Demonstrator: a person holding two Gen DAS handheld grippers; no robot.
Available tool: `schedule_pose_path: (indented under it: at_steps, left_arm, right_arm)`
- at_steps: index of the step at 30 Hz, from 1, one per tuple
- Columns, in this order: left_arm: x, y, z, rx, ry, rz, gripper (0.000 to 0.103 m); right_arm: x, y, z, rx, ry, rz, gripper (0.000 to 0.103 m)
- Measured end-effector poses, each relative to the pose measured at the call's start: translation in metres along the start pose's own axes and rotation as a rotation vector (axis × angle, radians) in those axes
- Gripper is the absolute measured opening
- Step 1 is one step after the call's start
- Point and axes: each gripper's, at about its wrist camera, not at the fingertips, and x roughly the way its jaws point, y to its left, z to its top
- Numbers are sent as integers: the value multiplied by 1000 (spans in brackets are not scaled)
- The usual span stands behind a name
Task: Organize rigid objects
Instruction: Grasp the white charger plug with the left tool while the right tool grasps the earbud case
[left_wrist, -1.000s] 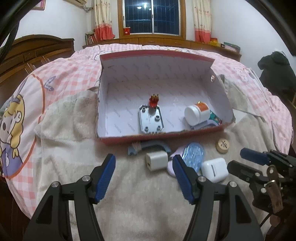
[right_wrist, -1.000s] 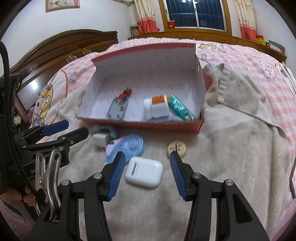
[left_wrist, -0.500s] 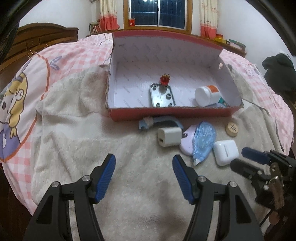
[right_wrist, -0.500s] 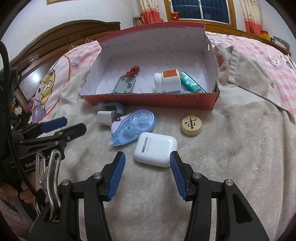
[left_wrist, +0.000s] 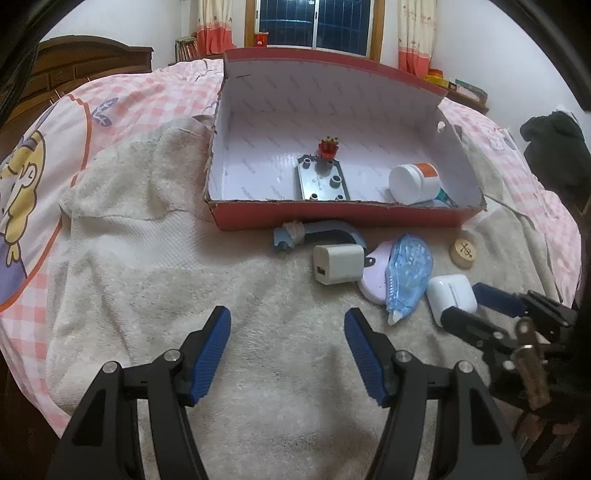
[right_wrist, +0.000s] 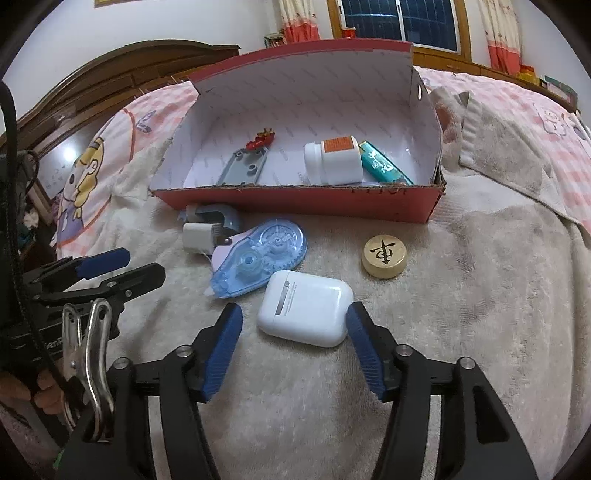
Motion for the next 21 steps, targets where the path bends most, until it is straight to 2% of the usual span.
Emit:
schedule_pose_path:
  at_steps: [5,21]
  left_arm:
    - [1,-4,6,-1,-12,-13,68]
    - [32,-20,31,-8,-29,-82,67]
  right_arm:
    - [13,-6,-3,35,23,-1,60]
    - [8,-13,-10,57,3,27,59]
